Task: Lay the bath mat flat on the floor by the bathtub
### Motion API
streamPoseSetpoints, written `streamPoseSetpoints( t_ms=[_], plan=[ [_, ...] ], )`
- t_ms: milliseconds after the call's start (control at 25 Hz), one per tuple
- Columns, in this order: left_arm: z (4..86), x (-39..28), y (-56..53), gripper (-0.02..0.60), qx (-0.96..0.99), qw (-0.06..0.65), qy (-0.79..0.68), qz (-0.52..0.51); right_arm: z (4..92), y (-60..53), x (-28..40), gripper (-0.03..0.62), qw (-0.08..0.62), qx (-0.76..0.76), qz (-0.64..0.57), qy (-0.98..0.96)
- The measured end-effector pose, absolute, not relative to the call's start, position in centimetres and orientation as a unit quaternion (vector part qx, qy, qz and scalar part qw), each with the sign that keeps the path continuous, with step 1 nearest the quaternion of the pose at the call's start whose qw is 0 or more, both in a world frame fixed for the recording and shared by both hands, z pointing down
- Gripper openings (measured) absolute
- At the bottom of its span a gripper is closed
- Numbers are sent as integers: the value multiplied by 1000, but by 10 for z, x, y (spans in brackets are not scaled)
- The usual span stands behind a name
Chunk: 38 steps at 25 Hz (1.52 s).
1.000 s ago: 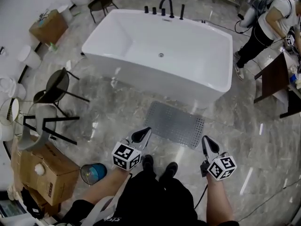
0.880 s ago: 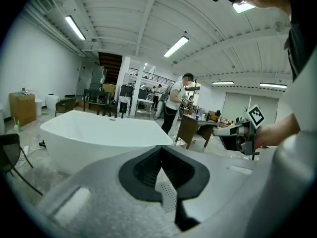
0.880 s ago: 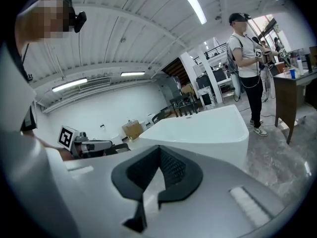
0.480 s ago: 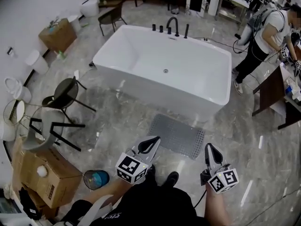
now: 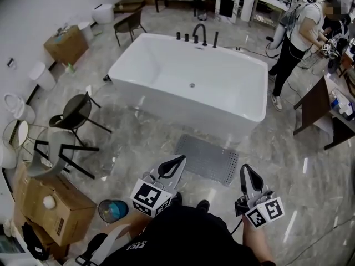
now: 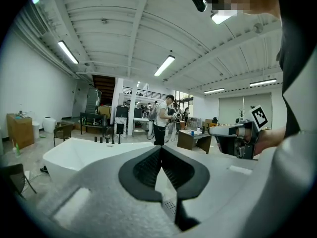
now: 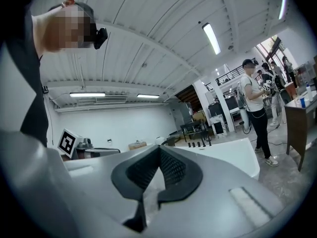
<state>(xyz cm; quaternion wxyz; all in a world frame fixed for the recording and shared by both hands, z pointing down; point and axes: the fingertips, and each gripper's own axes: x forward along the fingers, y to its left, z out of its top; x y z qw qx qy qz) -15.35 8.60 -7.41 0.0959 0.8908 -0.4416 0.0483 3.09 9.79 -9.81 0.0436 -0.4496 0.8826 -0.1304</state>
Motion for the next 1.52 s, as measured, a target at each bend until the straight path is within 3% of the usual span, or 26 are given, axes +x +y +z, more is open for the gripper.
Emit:
streamPoseSetpoints(
  t_ms=[320, 680, 1520],
  plan=[
    [-103, -149, 81, 6, 894, 63, -441, 32, -111, 110, 31, 0, 39, -445, -108, 888],
    [-101, -131, 76, 6, 899, 70, -431, 36, -119, 112, 53, 0, 33, -462, -97, 881],
    [-105, -129, 91, 6, 904, 63, -422, 28, -114, 116, 32, 0, 31, -451, -103, 886]
  ],
)
